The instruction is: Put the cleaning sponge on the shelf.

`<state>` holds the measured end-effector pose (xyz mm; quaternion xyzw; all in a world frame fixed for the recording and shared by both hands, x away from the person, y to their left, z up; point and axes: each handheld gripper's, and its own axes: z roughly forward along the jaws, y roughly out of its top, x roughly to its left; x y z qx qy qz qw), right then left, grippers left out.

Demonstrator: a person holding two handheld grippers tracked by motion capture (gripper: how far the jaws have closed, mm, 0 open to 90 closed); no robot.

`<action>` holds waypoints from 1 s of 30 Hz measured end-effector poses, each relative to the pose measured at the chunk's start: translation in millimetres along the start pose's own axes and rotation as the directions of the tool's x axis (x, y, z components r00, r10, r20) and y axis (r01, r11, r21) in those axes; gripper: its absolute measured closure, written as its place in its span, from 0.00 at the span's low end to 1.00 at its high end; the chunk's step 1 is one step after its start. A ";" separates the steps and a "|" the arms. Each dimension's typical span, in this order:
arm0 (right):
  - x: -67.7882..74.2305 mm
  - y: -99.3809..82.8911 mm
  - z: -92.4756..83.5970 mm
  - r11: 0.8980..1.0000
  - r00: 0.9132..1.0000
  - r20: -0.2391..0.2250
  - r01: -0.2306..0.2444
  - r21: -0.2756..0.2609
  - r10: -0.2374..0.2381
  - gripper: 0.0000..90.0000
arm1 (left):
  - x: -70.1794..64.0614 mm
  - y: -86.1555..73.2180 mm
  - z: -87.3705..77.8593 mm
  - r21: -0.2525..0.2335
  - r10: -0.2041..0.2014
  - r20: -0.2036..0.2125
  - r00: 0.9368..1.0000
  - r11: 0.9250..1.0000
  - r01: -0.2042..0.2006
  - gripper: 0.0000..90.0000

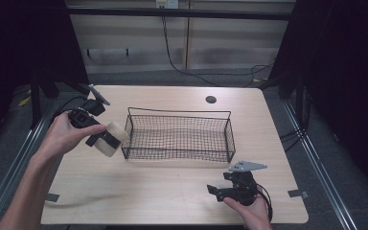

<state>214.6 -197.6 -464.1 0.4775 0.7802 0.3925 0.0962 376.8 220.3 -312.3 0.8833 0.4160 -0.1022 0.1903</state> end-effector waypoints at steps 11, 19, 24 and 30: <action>-0.1 -0.2 -0.2 1.000 1.000 0.000 -0.001 0.001 0.001 0.21 | -14.1 22.4 6.0 -0.030 -0.046 -0.013 0.999 0.999 0.046 0.30; 0.3 -0.5 0.0 1.000 1.000 0.000 -0.002 0.002 0.002 0.21 | -21.8 40.0 15.3 -0.008 -0.072 -0.040 0.997 0.997 0.072 0.30; 0.5 -0.5 0.3 1.000 1.000 -0.004 -0.005 0.005 0.005 0.21 | -22.6 50.4 21.0 0.009 -0.086 -0.084 0.993 0.996 0.087 0.30; 0.3 -0.8 0.4 1.000 1.000 -0.004 -0.006 0.005 0.006 0.21 | -22.6 58.1 24.5 -0.005 -0.134 -0.099 0.986 0.991 0.134 0.30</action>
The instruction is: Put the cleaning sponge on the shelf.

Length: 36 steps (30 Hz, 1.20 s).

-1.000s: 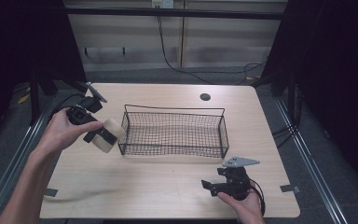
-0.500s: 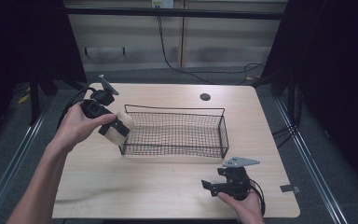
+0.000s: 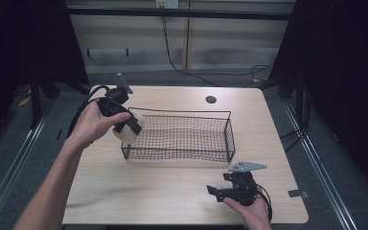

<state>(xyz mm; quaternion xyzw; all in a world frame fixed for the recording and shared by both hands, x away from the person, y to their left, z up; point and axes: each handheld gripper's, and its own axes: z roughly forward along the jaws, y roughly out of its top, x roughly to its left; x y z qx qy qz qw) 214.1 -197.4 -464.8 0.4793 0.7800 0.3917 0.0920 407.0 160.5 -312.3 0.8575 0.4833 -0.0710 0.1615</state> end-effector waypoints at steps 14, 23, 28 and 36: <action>-0.3 -0.1 -0.5 1.000 1.000 0.001 -0.004 0.003 0.004 0.21 | -5.5 16.3 19.6 0.004 -0.112 -0.072 0.991 0.994 0.113 0.30; -0.7 0.0 -1.5 1.000 1.000 -0.002 -0.005 -0.005 0.005 0.21 | -4.6 23.9 31.9 0.003 -0.181 -0.131 0.975 0.983 0.183 0.30; -0.4 0.0 -1.3 1.000 1.000 -0.004 -0.006 -0.003 0.006 0.21 | -5.9 27.0 40.2 0.027 -0.213 -0.133 0.968 0.976 0.218 0.30; -0.3 0.1 -1.0 1.000 1.000 -0.005 -0.005 0.000 0.005 0.21 | -7.3 30.9 50.3 0.041 -0.246 -0.146 0.958 0.966 0.254 0.30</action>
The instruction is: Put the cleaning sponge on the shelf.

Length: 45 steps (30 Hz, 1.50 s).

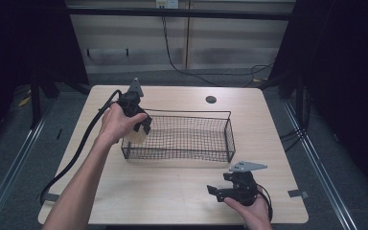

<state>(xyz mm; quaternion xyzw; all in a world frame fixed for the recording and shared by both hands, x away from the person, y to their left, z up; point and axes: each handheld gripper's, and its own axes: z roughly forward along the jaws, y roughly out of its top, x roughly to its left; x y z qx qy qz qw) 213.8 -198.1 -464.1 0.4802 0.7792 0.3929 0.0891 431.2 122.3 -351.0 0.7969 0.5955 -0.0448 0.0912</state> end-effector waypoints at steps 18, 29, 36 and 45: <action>0.7 -0.5 -0.9 1.000 1.000 -0.001 0.002 0.003 -0.002 0.21 | 2.5 10.6 31.7 0.020 -0.062 -0.036 0.997 0.998 0.063 0.30; 0.2 -0.6 -1.2 1.000 1.000 0.000 0.005 0.003 -0.005 0.21 | 5.0 12.8 48.8 0.038 -0.053 -0.094 0.994 0.998 0.057 0.30; 0.1 -0.6 -1.0 1.000 1.000 -0.007 0.007 0.006 -0.007 0.21 | 2.8 14.5 56.9 0.061 -0.052 -0.094 0.994 0.996 0.058 0.30; -0.1 -0.8 -1.9 1.000 1.000 -0.005 0.005 0.005 -0.005 0.21 | 2.6 14.3 65.3 0.069 -0.072 -0.104 0.992 0.994 0.079 0.30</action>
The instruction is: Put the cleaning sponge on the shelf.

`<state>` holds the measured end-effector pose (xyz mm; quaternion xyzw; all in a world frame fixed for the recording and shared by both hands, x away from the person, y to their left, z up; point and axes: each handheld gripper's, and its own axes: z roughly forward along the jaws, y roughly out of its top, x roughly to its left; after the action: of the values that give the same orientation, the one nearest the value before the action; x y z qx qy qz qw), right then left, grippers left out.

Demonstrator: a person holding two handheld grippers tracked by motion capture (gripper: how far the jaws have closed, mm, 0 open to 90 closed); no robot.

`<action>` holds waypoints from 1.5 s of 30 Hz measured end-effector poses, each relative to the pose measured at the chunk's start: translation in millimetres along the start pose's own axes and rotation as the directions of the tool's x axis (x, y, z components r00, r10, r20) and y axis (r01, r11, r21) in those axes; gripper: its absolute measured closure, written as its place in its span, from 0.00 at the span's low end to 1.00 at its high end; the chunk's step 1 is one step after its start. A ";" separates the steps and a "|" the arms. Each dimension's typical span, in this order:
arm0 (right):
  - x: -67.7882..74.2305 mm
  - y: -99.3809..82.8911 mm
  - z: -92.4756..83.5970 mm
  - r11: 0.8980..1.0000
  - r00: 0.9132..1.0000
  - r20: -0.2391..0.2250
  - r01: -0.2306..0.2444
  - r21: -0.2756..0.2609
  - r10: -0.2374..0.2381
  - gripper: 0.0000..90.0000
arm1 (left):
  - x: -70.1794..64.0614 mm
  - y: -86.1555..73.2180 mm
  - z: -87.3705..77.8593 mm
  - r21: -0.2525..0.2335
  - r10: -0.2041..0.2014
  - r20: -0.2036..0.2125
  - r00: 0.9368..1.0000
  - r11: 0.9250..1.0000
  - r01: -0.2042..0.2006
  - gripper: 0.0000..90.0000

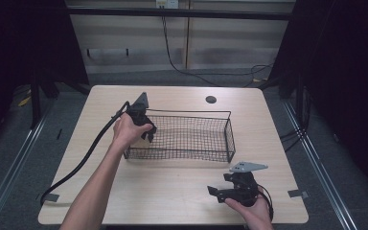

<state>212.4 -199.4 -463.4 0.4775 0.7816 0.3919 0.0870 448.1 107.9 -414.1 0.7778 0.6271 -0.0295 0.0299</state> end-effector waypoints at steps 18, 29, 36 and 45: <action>-0.9 -0.1 -0.6 1.000 1.000 0.003 -0.003 -0.001 0.003 0.21 | 2.2 -0.9 14.7 0.031 -0.007 -0.056 0.998 0.999 0.009 0.30; -0.8 -0.1 -0.3 1.000 1.000 0.004 -0.002 0.000 0.002 0.22 | -1.1 -1.5 23.9 0.050 -0.003 -0.057 0.998 0.999 0.006 0.30; -0.2 -0.2 -0.8 1.000 1.000 0.002 -0.002 -0.001 0.002 0.22 | -3.0 -0.3 27.9 0.065 -0.016 -0.043 0.999 0.998 0.019 0.29; 0.1 -0.3 -0.9 1.000 1.000 0.001 0.003 -0.003 -0.003 0.22 | -3.8 -0.5 29.4 0.078 -0.011 -0.041 0.999 0.997 0.014 0.28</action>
<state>211.6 -199.9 -463.0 0.4762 0.7817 0.3927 0.0889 446.6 101.8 -443.1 0.7750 0.6307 -0.0384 -0.0136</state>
